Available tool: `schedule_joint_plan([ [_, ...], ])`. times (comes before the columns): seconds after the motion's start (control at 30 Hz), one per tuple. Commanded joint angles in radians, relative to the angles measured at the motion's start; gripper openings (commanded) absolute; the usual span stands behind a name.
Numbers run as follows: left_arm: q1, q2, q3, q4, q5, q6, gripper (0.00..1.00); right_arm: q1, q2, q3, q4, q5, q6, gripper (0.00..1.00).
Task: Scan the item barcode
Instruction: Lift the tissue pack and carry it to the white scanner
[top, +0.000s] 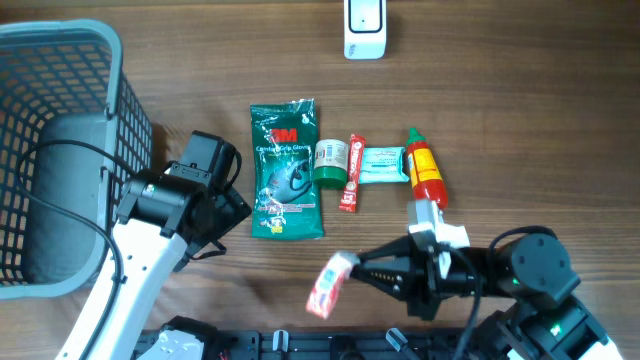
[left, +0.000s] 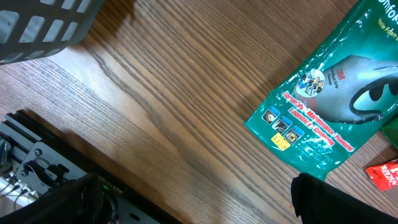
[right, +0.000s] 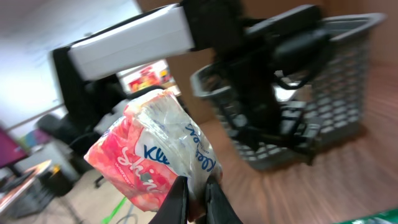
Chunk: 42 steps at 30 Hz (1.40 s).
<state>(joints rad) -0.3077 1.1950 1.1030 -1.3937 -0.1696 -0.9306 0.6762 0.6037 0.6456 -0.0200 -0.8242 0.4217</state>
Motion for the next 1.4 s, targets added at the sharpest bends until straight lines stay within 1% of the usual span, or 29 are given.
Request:
schedule_joint_plan([
  [0.0,-0.005,0.004,-0.002,-0.001,0.001,-0.017,1.00,-0.002,0.034,0.010,-0.017,0.134,0.026,0.04],
  [0.13,-0.005,0.004,-0.002,-0.001,0.001,-0.017,1.00,-0.002,0.068,0.010,-0.018,0.137,0.023,0.04],
  [0.23,-0.005,0.004,-0.002,0.000,0.001,-0.017,1.00,-0.002,0.076,0.010,0.013,0.141,0.021,0.04],
  [0.43,-0.005,0.004,-0.002,0.000,0.001,-0.017,1.00,-0.002,0.076,0.010,-0.013,0.270,0.026,0.04],
  [0.57,-0.005,0.004,-0.002,-0.001,0.001,-0.017,1.00,-0.002,0.076,0.010,-0.019,0.286,0.021,0.04],
  [0.63,-0.005,0.004,-0.002,-0.001,0.001,-0.017,1.00,-0.002,0.077,0.010,-0.038,0.293,-0.025,0.05],
  [0.77,-0.005,0.004,-0.002,-0.001,0.001,-0.017,1.00,-0.002,0.093,0.010,-0.123,0.498,-0.132,0.04],
  [0.87,-0.005,0.004,-0.002,-0.001,0.001,-0.017,1.00,-0.005,0.139,0.016,-0.122,0.625,-0.178,0.04],
  [0.97,-0.005,0.004,-0.002,0.000,0.001,-0.017,1.00,-0.017,0.231,0.067,-0.116,0.658,-0.255,0.04],
  [1.0,-0.005,0.004,-0.002,-0.001,0.001,-0.017,1.00,-0.037,0.320,0.115,-0.119,0.695,-0.307,0.04],
  [1.07,-0.005,0.004,-0.002,-0.001,0.001,-0.017,1.00,-0.070,0.423,0.177,-0.134,0.737,-0.348,0.04],
  [1.23,-0.005,0.004,-0.002,0.000,0.001,-0.017,1.00,-0.184,0.677,0.395,-0.197,0.747,-0.455,0.04],
  [1.37,-0.005,0.004,-0.002,-0.001,0.001,-0.017,1.00,-0.266,0.872,0.589,-0.254,0.800,-0.528,0.04],
])
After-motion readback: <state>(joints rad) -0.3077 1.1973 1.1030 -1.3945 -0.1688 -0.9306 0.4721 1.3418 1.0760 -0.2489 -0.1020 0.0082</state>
